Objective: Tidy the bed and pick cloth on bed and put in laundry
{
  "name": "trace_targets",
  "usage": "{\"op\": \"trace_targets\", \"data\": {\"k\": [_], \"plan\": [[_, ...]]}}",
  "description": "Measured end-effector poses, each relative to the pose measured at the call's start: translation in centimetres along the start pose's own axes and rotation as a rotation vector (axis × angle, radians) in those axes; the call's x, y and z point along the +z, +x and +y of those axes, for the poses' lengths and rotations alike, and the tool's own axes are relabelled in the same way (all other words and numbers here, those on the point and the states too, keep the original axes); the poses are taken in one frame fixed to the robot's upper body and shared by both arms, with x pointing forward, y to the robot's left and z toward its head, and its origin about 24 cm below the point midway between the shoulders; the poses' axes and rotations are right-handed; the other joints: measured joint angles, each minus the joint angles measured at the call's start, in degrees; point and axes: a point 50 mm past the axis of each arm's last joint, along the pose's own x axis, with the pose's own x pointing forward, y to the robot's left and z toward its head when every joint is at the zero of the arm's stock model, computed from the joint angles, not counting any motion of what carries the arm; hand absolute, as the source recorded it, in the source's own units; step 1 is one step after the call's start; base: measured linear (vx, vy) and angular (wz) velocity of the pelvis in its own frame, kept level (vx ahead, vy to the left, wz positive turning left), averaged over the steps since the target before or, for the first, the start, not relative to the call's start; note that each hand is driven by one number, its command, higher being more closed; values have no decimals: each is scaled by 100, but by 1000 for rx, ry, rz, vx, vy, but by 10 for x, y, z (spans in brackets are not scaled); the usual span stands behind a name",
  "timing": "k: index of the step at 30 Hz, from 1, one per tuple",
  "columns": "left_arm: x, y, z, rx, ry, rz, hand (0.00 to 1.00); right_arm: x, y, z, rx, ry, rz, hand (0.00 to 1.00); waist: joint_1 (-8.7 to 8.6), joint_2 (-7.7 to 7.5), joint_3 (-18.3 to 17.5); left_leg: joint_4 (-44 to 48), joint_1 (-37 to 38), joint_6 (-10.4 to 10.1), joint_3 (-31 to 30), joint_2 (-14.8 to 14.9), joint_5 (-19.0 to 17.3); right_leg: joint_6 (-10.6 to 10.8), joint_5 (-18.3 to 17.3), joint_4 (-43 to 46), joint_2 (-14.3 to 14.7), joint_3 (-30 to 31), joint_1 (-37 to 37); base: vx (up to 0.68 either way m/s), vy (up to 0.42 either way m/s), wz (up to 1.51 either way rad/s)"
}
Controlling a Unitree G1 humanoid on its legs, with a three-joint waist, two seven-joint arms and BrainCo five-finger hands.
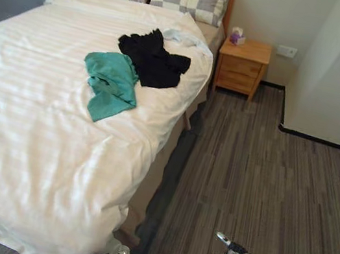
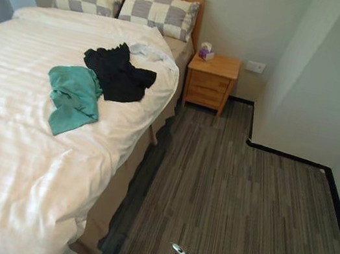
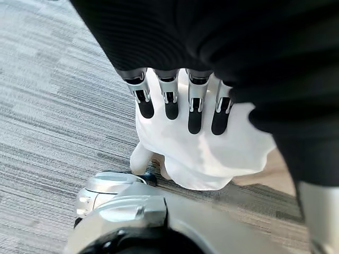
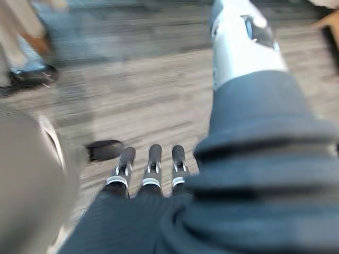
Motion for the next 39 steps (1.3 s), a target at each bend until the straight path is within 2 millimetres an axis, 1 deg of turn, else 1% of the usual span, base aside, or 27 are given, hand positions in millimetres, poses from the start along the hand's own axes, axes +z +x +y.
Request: {"op": "trace_targets", "data": {"k": [2, 4, 5, 7, 9, 12, 13, 16, 18, 20, 21, 22, 23, 24, 25, 26, 28, 29, 30, 31, 32, 34, 35, 36, 37, 38, 39], "plan": [[5, 2, 10, 32, -4, -28, 0, -9, -5, -13, 8, 7, -44, 0, -72, -246, 157, 22, -97, -8, 193, -36, -19, -5, -284, 579, -121, 179, -434, 37, 45, -45], [14, 3, 16, 58, 22, -61, 0, -7, -5, -11, 45, -32, -83, 0, -177, -375, 394, 31, -94, -20, 275, -31, -10, -28, -269, 602, -117, 223, -478, 30, 13, -28], [19, 3, 18, 65, 15, -71, 0, -16, -8, -14, 52, -34, -82, 0, -240, -414, 445, 19, -105, -41, 368, -4, 15, -24, -138, 419, -68, 239, -457, 48, 13, -26], [21, 4, 17, 66, 8, -81, 0, -21, -9, -15, 60, -42, -81, 0, -239, -388, 463, -22, -144, -75, 694, 53, 44, 22, 236, -41, 23, 336, -456, 84, 45, -56], [21, 3, 16, 61, 19, -84, 0, -20, -9, -15, 69, -55, -85, 0, -285, -344, 499, -17, -187, -78, 939, 31, 48, 109, 373, -123, -7, 378, -534, 25, 79, -47], [21, 3, 15, 56, 29, -93, 0, -19, -9, -15, 70, -57, -100, 0, -344, -323, 559, -2, -106, -77, 1064, 15, 47, 193, 318, 257, -78, 358, -676, 6, 74, -13], [20, 3, 17, 58, 29, -91, 0, -20, -10, -14, 71, -51, -102, 0, -380, -333, 560, 60, -89, -57, 1046, 17, 28, 150, 234, 408, -108, 325, -673, 3, 19, 18], [18, 3, 16, 62, 7, -91, 0, -21, -11, -16, 67, -34, -108, 0, -390, -309, 571, 510, -116, -45, 1037, 102, -449, -17, -291, 840, -128, 324, -680, -8, -24, 4], [9, 1, 14, 84, -27, -66, 0, -18, -11, -22, 54, -8, -122, 0, -432, -181, 541, 969, -141, -60, 1042, 326, -934, -93, -720, 1340, -44, 278, -720, 14, -106, 1], [6, 0, 9, 76, -51, -68, 0, -19, -13, -30, 39, -46, -112, 0, -425, -38, 404, 1174, -319, -41, 1119, 542, -1031, -172, -911, 1362, 122, 239, -770, 165, -135, 8], [4, -1, 7, 78, -88, -73, 0, -18, -13, -32, 40, -71, -111, 0, -413, 31, 389, 2056, -622, 14, 1095, 649, -985, -230, -1049, 1381, 185, 203, -828, 215, -134, 17], [9, -1, 5, 78, -149, -99, 0, -13, -12, -34, 39, -96, -118, 0, -427, 107, 466, 3666, -1496, 348, 868, 851, -606, -293, -1096, 1326, 268, 173, -799, 272, -187, -2], [14, -2, 0, 73, -179, -133, 0, -11, -12, -38, 32, -126, -111, 0, -323, 175, 543, 4808, -2085, 395, 424, 842, 308, -349, -1068, 1099, 340, 230, -533, 308, -156, -18], [15, -3, -2, 72, -186, -142, 0, -10, -12, -37, 35, -141, -108, 0, -260, 206, 621, 5259, -2308, 304, 235, 816, 767, -431, -1038, 973, 356, 366, -316, 413, -93, -35], [15, -3, -2, 79, -198, -158, 0, -4, -10, -39, 35, -177, -110, 0, -227, 260, 752, 5907, -2556, 157, 13, 582, 425, -499, -1084, 833, 366, 481, 64, 327, 26, -24], [13, -4, -2, 81, -198, -157, 0, -4, -10, -39, 37, -198, -104, 0, -213, 260, 753, 6015, -2666, 177, 24, 427, 218, -509, -1122, 793, 329, 513, 202, 377, 15, -33], [14, -5, -4, 67, -211, -177, 0, 1, -8, -34, 78, -226, -109, 0, -123, 224, 760, 5235, -2977, 281, 463, 70, -237, -438, -1114, 559, 251, 662, 621, 335, 6, -54], [14, -5, -2, 70, -215, -183, 0, 2, -8, -32, 86, -232, -112, 0, -82, 194, 770, 4739, -2992, 291, 610, 14, -258, -410, -1124, 489, 221, 679, 708, 364, 27, -58], [17, -5, 1, 73, -212, -198, 0, 3, -7, -25, 102, -233, -119, 0, -78, 93, 801, 3558, -2965, 293, 832, -116, -220, -355, -1146, 340, 146, 676, 898, 438, 44, -39], [18, -4, 5, 81, -207, -201, 0, 2, -6, -20, 112, -210, -122, 0, -86, -53, 860, 2365, -2865, 281, 995, -254, 13, -260, -1191, 189, 42, 680, 1150, 455, 52, -25], [18, -4, 8, 87, -211, -200, 0, 0, -6, -17, 116, -202, -121, 0, -86, -118, 860, 1809, -2836, 265, 1057, -305, 223, -191, -1211, 113, -17, 671, 1248, 477, 80, -10], [18, -4, 9, 104, -215, -194, 0, -4, -7, -17, 117, -202, -112, 0, -75, -158, 871, 253, -2779, 168, 1060, -297, 877, 123, -1324, -145, -110, 647, 1677, 514, 170, -6], [19, -3, 9, 106, -214, -194, 0, -6, -7, -18, 116, -204, -107, 0, -74, -160, 876, 263, -2797, 212, 1153, -257, 1134, 230, -1387, -167, -140, 625, 1769, 556, 280, 5], [20, -2, 12, 116, -202, -184, 0, -10, -7, -16, 122, -200, -98, 0, -49, -174, 866, 445, -2791, 553, 1489, -282, 1654, 391, -1445, -154, -293, 504, 1969, 466, 270, 28], [21, -2, 17, 121, -176, -182, 0, -8, -7, -11, 133, -198, -104, 0, -86, -292, 824, 582, -2794, 697, 1755, -379, 1730, 536, -1378, -66, -473, 359, 2004, 464, 275, 38], [21, -1, 18, 109, -158, -180, 0, -8, -7, -9, 138, -196, -107, 0, -91, -328, 814, 658, -2825, 765, 1857, -413, 1680, 591, -1296, 9, -546, 312, 1976, 479, 277, 53], [22, 0, 19, 66, -136, -166, 0, -7, -6, -7, 145, -193, -112, 0, -64, -374, 800, 883, -2935, 960, 1859, -500, 1520, 585, -1120, 240, -620, 275, 1881, 484, 274, 43]]}}
